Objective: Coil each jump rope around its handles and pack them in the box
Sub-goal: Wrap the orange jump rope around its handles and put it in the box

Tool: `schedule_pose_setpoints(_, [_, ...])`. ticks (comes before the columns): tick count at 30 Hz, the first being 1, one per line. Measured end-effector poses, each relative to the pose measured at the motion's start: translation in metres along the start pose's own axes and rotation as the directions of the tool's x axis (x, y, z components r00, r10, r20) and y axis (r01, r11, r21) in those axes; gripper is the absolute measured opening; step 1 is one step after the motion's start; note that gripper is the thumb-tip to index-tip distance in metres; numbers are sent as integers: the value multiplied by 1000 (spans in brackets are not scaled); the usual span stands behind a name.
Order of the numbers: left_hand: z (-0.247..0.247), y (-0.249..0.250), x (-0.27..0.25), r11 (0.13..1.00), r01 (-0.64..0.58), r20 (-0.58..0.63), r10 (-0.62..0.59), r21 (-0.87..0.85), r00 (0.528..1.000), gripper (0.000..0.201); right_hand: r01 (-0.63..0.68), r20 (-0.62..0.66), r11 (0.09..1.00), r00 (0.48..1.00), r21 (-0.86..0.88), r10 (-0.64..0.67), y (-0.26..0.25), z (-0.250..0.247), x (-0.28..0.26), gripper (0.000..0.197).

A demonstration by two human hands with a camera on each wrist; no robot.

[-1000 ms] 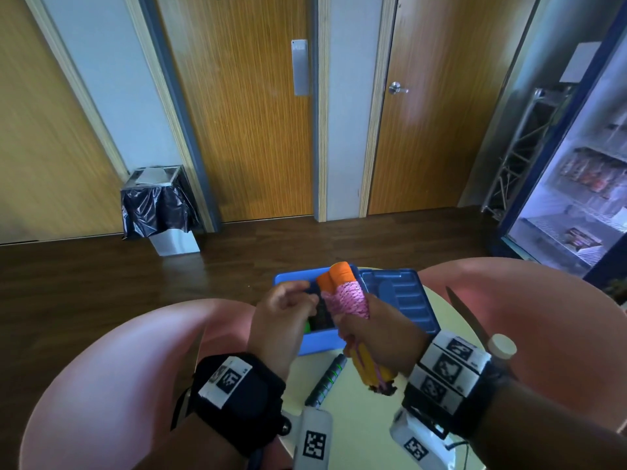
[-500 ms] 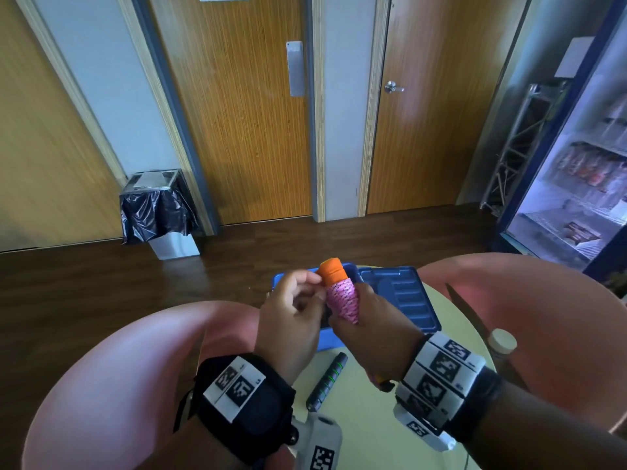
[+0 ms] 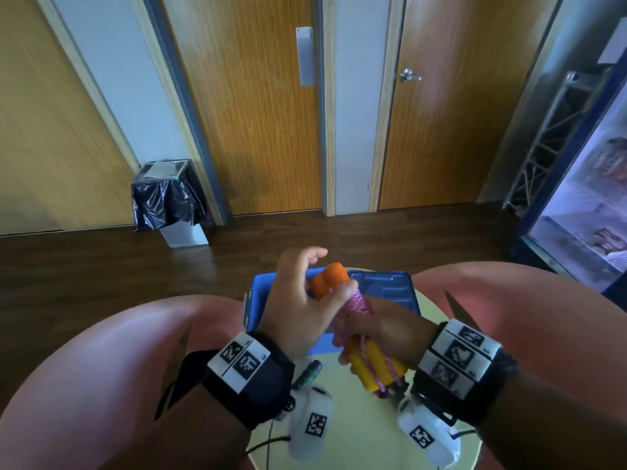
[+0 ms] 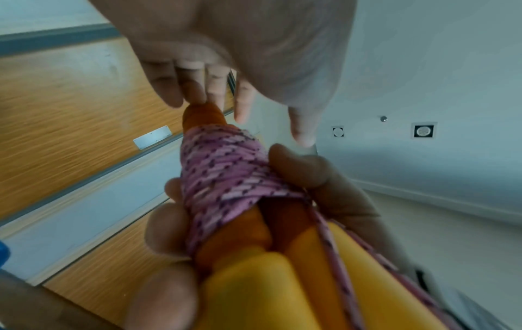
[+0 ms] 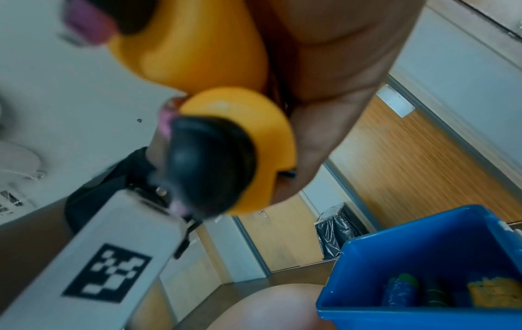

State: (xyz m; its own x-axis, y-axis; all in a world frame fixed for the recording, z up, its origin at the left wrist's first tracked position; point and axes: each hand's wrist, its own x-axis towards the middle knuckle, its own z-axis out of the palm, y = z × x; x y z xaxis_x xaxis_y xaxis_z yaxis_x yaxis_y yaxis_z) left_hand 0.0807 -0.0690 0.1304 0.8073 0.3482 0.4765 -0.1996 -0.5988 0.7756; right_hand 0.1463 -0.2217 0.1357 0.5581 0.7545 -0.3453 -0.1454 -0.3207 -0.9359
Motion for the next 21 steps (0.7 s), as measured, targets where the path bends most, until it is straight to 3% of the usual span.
schedule_pose_setpoints(3, [24,5,21,997,25,86,-32,76,996,43,-40,108,998,994,57,33,3,-26,-4,19])
schedule_pose_setpoints(6, [49,6,35,986,131,174,-147,103,974,38,-42,217,998,976,48,30,5,-48,-10,17])
schedule_pose_setpoints(8, [64,1,43,964,206,224,-241,171,944,44,-33,225,997,974,71,16,13,-64,-14,32])
schedule_pose_setpoints(11, [73,-8,53,922,335,117,-361,196,925,51,-83,158,987,986,136,61,32,-85,-20,61])
schedule_pose_setpoints(14, [80,-8,52,881,436,32,-449,184,893,60,-147,97,952,987,267,125,50,-95,-24,64])
schedule_pose_setpoints(21, [93,-30,34,794,601,76,-607,87,791,48,-199,164,921,975,334,151,66,-101,-11,63])
